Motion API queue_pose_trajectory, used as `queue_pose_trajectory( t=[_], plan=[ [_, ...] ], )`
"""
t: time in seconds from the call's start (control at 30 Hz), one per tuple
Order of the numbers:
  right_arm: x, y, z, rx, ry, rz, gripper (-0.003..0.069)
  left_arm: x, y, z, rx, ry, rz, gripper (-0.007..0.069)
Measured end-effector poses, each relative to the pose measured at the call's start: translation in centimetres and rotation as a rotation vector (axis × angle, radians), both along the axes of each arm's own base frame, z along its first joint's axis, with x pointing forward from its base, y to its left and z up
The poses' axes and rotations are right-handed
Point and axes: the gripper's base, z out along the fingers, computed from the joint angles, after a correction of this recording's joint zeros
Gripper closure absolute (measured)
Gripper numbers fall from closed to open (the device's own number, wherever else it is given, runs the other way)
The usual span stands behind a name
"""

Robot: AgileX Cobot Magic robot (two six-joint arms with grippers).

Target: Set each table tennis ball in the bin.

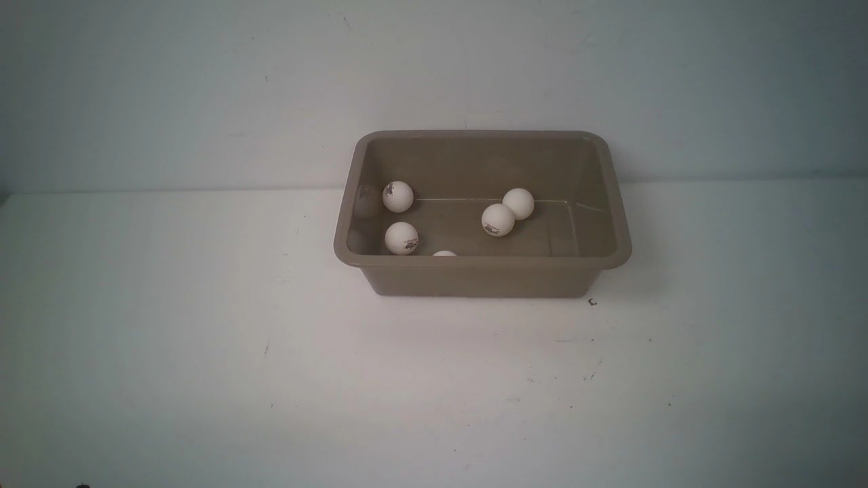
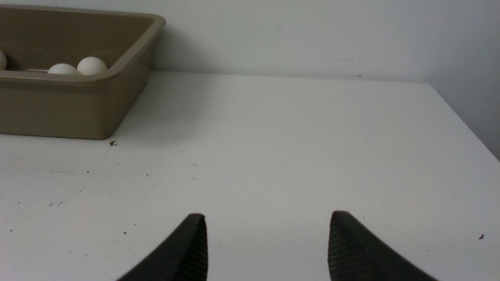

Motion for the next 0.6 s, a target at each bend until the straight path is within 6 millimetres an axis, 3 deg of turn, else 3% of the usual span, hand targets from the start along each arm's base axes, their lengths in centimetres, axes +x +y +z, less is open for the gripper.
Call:
queue_pose_trajectory(
  t=[0.6],
  plan=[
    [-0.03, -0.34, -0.06, 0.079, 0.002, -0.056, 0.0271, 0.00, 0.00, 0.00, 0.000, 0.000, 0.000, 0.0146]
  ],
)
